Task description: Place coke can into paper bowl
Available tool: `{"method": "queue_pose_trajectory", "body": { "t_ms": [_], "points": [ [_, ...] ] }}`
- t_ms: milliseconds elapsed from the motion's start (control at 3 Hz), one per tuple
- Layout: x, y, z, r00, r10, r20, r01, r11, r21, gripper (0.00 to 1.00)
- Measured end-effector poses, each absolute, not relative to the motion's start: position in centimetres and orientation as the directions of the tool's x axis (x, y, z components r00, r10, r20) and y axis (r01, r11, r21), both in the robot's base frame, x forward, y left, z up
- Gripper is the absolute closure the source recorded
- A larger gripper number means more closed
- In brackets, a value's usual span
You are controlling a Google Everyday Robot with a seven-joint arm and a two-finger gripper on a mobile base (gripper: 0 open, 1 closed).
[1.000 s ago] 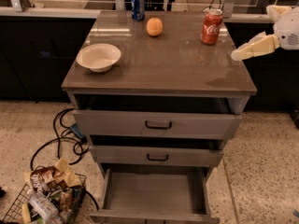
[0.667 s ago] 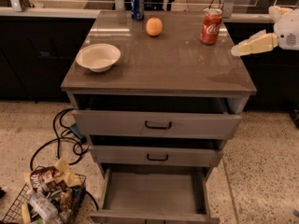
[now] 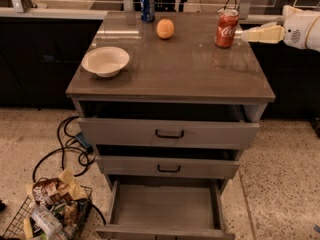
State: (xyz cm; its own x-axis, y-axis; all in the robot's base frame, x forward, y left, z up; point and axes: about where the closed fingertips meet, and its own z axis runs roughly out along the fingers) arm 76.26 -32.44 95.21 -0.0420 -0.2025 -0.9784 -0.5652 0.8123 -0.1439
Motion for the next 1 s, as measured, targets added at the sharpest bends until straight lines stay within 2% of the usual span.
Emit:
{"method": "queue_pose_trajectory", "body": {
  "t_ms": [333, 1000],
  "points": [
    [79.1, -32.9, 94.9, -0.054, -0.157, -0.986, -0.549, 0.83, -0.102, 0.0],
    [83.0, -31.4, 93.9, -0.079, -0.15, -0.985, -0.565, 0.822, -0.079, 0.0]
  ]
}}
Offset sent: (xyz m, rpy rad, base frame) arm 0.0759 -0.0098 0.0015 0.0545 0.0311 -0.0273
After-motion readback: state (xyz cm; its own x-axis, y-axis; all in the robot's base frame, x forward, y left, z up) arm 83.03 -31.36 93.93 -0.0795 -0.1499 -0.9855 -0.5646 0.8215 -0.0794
